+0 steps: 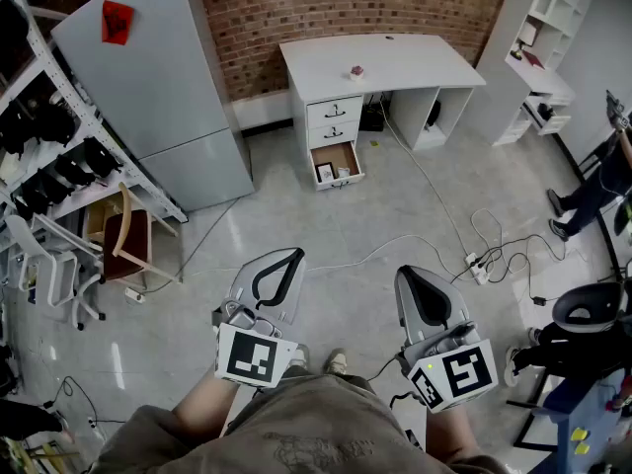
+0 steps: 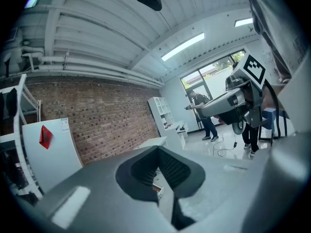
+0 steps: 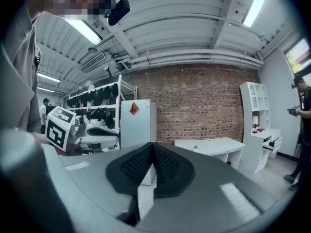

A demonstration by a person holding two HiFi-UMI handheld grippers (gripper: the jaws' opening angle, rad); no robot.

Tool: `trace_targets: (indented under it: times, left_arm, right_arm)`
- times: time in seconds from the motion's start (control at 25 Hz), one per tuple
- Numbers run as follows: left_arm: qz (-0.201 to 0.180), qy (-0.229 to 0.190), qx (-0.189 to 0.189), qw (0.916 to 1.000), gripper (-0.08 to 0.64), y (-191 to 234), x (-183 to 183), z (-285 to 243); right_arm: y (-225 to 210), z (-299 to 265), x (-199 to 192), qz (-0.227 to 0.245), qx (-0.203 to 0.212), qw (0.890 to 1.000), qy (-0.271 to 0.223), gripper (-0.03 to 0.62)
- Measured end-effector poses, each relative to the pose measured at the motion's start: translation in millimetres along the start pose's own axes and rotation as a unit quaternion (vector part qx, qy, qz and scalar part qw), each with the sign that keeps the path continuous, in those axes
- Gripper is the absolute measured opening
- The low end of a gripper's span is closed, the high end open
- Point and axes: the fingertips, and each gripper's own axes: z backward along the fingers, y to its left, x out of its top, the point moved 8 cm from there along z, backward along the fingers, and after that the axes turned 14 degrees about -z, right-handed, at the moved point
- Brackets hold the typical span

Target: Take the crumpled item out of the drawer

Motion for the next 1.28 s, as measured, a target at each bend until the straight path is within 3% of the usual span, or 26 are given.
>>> trace_targets:
  times: [0.64, 1.2, 1.24, 1.28]
  left_arm:
    - [0.001, 0.003, -0.006, 1.0, 0.0, -20, 16, -8]
    - [0.009, 0.016, 0.013, 0.9998, 0.0, -46, 29, -23]
    - [0.011, 0.017, 0.013, 0.9997, 0.0, -47, 29, -25]
    - [0.013, 0.017, 0.014, 0.9997, 0.0, -47, 28, -26]
  right_arm:
    - [-24, 24, -1, -0.017, -0.011, 1.0, -0.012, 0.029]
    - [-63, 44, -7, -0.014, 0.001, 1.0, -0.003, 0.029]
    - [-65, 43, -7, -0.015, 0.002, 1.0, -0.002, 0.043]
    - [-66, 41, -7, -0.015, 0.002, 1.0, -0.002, 0.097]
